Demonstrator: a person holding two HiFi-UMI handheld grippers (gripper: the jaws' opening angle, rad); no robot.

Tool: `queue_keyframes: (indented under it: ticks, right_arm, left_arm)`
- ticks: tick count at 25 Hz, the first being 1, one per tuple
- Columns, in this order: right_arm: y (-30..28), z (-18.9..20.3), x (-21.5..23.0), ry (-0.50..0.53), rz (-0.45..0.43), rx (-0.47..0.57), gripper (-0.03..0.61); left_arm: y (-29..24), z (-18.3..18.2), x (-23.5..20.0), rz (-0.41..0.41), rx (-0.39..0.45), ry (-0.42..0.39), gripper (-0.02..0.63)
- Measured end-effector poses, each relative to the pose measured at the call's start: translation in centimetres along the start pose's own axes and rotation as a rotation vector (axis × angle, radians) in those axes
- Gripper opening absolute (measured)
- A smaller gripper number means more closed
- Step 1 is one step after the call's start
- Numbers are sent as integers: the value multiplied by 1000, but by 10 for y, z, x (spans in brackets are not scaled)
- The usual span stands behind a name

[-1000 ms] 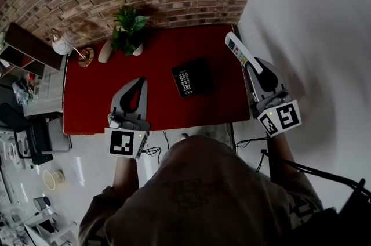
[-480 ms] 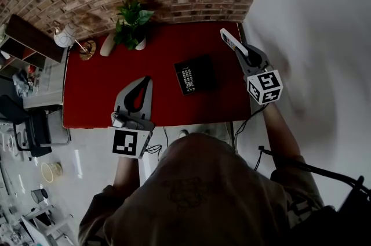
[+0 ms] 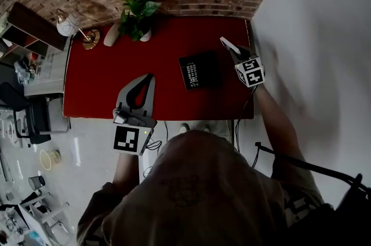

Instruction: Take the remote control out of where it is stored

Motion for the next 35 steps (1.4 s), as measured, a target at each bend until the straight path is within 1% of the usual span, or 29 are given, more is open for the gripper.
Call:
queue_keyframes:
  ticks: [4,8,11,14,16,18,22,26,29,31,33,35]
  right_arm:
    - [-31,20,3,-23,-22,-88,83]
    - [-51,39,8,-89,-31,-152,83]
    - [-63,48,7,-115,-39,-197,83]
    - [-73,60,5,-176,-47,-254,83]
    - [-78,71,4,-219,-50,-310,83]
    - [-82,80,5,-242,-46,-355,83]
    - [-83,84,9,-300,-37,-358,83]
    - [-80,74,9,-288,-53,-354,83]
    - [-79,81,12,-278,-37,-393,84]
    - [-77,80,13,-252,-29,-402,87]
    - [-74,74,13,-221,-28,-394,133]
    - [-72,74,15,-211,-19,-399,153]
  left_arm:
    - [2,7,-2,-14,-17,4,11]
    - [2,12,-3,-20,-36,4,11]
    - [3,14,-5,-26,-46,11,11]
    - [2,16,-7,-30,-48,13,11]
    - [1,16,-7,-30,-50,12,11]
    - [0,17,-7,-29,-53,12,11]
    - [-2,21,-5,-25,-56,15,11]
    - [-5,20,-4,-20,-56,19,11]
    - [-6,19,-3,-15,-57,16,11]
    - [-8,20,-3,-12,-63,7,11]
    - [-9,21,-2,-8,-63,12,11]
    - [-9,22,0,-2,-60,18,11]
Point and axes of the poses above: the fingertips, and each gripper's own axes: y backward along the fingers, x to its right, z out of its underside, the point moved 5 cm from there along y, backward along the fingers, and after that the axes turned 6 degrees about -z, right-handed, at the moved point
